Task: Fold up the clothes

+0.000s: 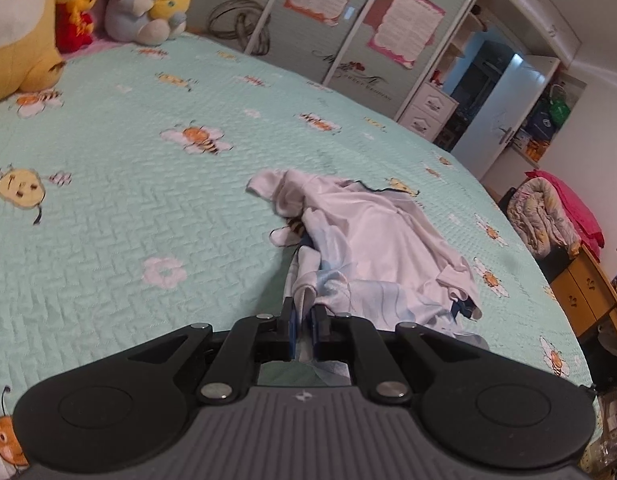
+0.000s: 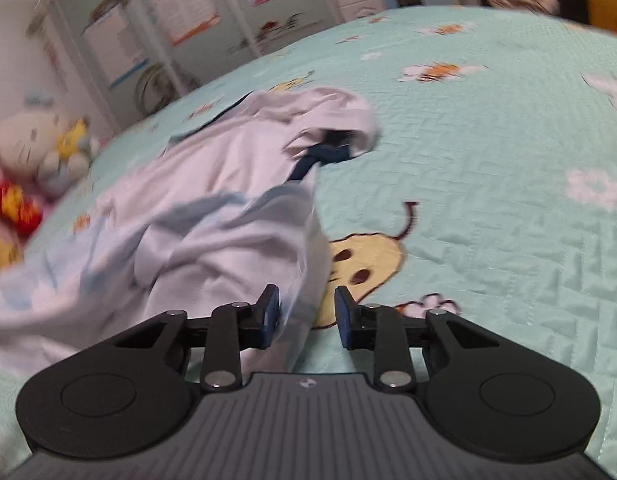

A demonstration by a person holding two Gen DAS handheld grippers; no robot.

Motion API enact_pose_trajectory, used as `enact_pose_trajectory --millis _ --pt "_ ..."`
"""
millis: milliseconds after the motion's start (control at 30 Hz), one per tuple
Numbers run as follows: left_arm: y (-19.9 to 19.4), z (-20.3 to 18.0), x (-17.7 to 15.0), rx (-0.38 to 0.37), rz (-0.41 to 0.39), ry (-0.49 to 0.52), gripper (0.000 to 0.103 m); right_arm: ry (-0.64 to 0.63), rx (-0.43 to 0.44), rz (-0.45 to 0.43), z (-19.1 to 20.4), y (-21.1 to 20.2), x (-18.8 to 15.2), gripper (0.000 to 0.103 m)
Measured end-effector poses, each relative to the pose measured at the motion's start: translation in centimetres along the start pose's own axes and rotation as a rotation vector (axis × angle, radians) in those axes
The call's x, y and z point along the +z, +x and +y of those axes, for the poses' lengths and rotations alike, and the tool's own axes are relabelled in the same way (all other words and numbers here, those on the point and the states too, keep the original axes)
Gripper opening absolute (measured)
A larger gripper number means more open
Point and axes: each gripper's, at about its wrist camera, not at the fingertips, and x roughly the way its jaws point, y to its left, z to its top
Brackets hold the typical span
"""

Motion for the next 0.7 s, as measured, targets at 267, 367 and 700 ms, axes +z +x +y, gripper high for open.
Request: enact_pose_trajectory --millis 267,367,700 --pt "1.0 0.1 -1.0 0.029 0.046 0.006 0.006 0.067 0.061 0.049 -0.9 1.4 0.3 0.005" --pt "0.8 0.1 -0.9 0.026 0.046 0.012 0.006 0.036 0.052 0.028 -0.9 0.7 0.8 0.001" --pt "-2.3 -0.2 -0.4 0.011 0.007 0.047 0.007 -0.138 -0.073 -0.268 -1.7 -9.3 4.6 0.0"
